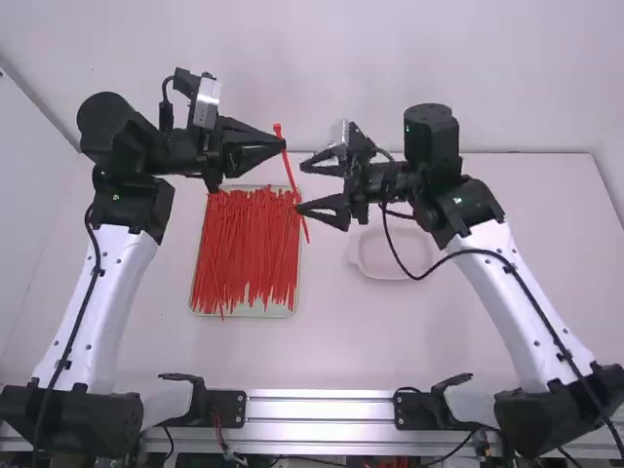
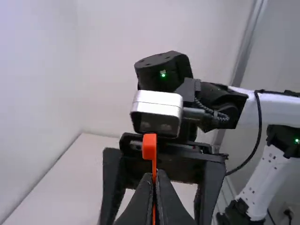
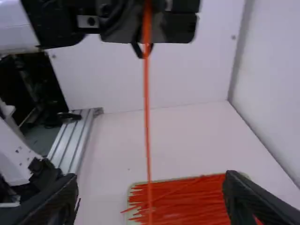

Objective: Fasten the cable tie

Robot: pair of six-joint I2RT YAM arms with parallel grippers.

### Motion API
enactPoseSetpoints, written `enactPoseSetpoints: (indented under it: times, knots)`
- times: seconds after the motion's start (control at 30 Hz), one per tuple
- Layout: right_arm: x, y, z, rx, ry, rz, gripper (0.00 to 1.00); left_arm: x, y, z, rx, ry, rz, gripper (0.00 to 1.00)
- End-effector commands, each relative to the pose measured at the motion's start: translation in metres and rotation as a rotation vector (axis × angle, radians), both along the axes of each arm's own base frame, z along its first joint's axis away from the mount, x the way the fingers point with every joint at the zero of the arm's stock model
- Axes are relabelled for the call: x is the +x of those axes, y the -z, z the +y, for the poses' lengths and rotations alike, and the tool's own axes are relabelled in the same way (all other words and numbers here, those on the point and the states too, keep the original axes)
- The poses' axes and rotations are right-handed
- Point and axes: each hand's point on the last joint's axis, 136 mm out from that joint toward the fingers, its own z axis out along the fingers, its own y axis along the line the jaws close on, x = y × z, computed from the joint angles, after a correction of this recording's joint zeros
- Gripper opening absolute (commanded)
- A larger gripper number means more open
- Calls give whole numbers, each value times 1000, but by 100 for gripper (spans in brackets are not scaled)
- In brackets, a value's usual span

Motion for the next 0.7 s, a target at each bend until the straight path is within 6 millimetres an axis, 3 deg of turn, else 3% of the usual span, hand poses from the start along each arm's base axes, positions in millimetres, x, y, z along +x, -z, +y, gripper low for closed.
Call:
enactPoseSetpoints:
  times: [0.0,0.03,0.07,0.1,0.17,0.2,0.67]
  knots:
    - [-16,-8,7,32,-91,-7,68,5,1,1,-6,-14,32,2]
    - [-19,-8,8,32,-100,-16,64,7,0,2,-12,-25,43,2]
    - [-22,-8,11,32,-112,-31,52,8,0,2,-15,-31,51,2]
    - [-22,-8,12,32,-114,-32,50,8,0,2,-15,-30,50,2]
    - [-24,-9,16,31,-116,-42,11,7,-1,2,-16,-28,56,2]
    - [-25,-9,16,32,-119,-43,1,7,-1,2,-17,-27,62,2]
    - [-14,-13,17,37,-67,-35,0,4,-11,2,-33,-22,41,2]
